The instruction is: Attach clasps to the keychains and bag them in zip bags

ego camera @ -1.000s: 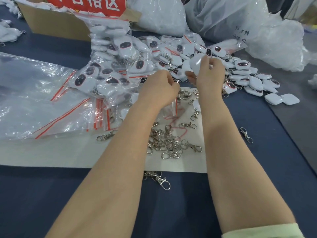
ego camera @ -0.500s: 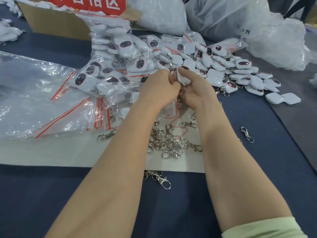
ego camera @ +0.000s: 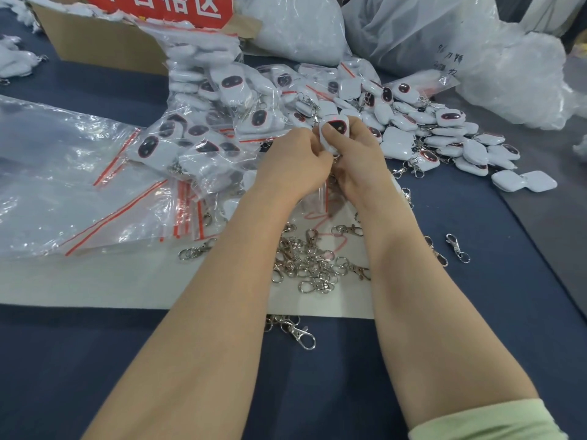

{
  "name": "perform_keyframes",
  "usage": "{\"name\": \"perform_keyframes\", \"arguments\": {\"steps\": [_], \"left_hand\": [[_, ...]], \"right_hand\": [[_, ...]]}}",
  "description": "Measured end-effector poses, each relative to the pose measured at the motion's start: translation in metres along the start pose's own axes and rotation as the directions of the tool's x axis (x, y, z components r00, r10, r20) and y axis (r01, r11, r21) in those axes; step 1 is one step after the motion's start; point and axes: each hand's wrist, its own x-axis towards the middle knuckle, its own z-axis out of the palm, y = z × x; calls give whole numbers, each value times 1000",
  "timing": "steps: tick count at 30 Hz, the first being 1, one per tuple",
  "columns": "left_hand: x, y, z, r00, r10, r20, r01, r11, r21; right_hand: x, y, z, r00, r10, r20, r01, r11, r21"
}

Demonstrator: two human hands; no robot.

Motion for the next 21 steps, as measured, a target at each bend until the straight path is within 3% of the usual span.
{"name": "perform_keyframes", "arguments": {"steps": [8, 21], "left_hand": [[-2, 1, -2, 1000, -1, 14, 2, 1000, -21], [-3, 3, -2, 1000, -6, -7, 5, 1000, -22]], "right_hand": [[5, 0, 0, 997, 71, -41, -64, 986, 156], [-6, -9, 3, 994, 100, 36, -99, 995, -8]]}}
